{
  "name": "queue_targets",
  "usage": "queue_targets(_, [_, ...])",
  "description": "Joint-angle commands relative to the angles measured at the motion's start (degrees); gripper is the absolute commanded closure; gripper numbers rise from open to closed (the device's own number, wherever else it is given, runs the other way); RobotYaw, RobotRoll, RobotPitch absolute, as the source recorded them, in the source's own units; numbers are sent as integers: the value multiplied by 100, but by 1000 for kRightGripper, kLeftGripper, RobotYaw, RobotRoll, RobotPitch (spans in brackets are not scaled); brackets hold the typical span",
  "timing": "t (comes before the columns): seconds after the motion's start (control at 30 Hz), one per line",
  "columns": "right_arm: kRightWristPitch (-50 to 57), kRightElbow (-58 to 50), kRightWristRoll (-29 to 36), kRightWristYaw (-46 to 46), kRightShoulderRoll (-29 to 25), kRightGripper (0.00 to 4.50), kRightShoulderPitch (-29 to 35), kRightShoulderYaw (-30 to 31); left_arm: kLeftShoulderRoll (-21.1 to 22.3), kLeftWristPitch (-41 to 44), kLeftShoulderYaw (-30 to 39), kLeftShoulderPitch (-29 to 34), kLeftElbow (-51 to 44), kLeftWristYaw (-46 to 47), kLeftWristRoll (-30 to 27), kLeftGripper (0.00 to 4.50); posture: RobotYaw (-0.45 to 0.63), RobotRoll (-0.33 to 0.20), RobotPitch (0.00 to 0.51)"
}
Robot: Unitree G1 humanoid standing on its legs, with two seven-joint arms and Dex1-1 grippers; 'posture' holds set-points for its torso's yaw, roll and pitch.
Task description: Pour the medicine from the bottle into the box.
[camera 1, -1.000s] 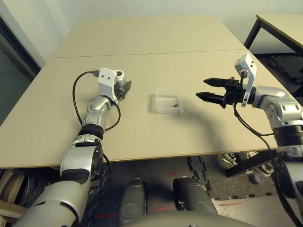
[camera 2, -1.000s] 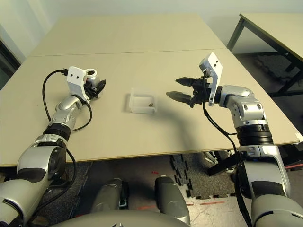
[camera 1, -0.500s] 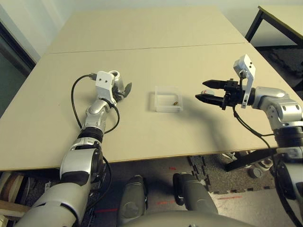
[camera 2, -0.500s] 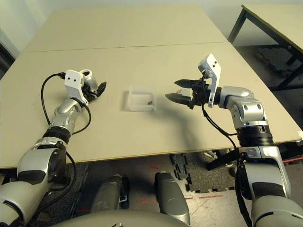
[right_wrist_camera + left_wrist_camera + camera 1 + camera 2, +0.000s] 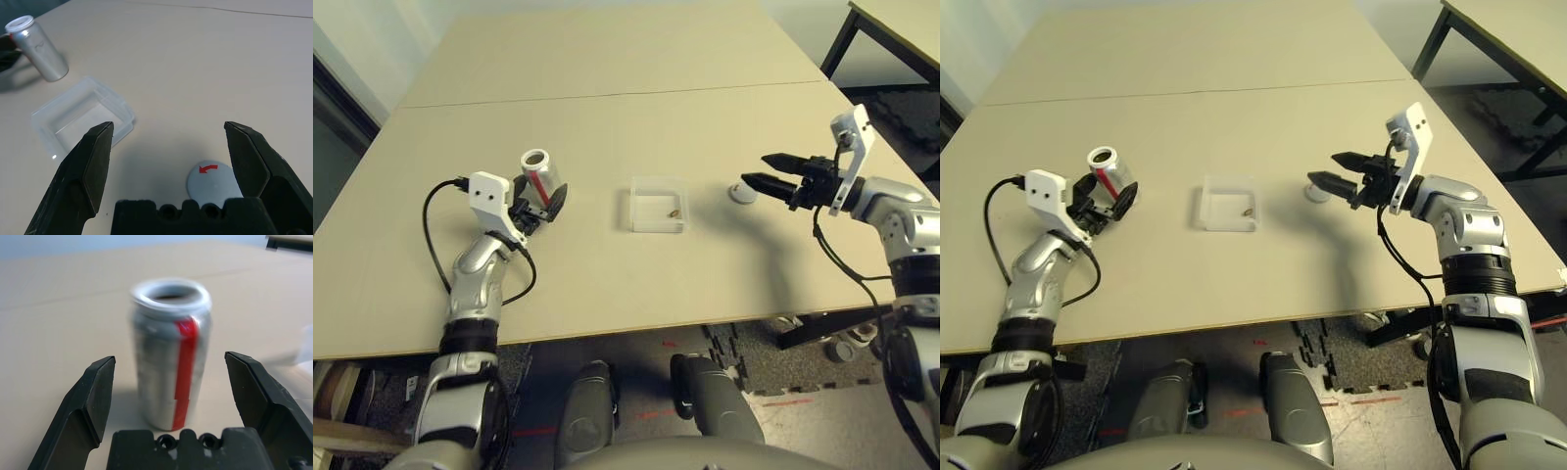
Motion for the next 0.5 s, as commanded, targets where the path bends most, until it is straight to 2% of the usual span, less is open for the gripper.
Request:
queue_targets(0.03, [-176,288,-9,-133,52,0,-72,-173,117,472,265,288,-568,295,-169,7,-2,0,141])
queue_targets(0.27, [-903,1160,-126,-970,210,0,-310,-535,556,734,1040,751,-971,554,-369,7,32,0,138])
queue_targets(0.5, [-2257,2306,-635,-2423,181,0,-523,-747,922,420,1306,534,-154,648,-158,7,28,0,138])
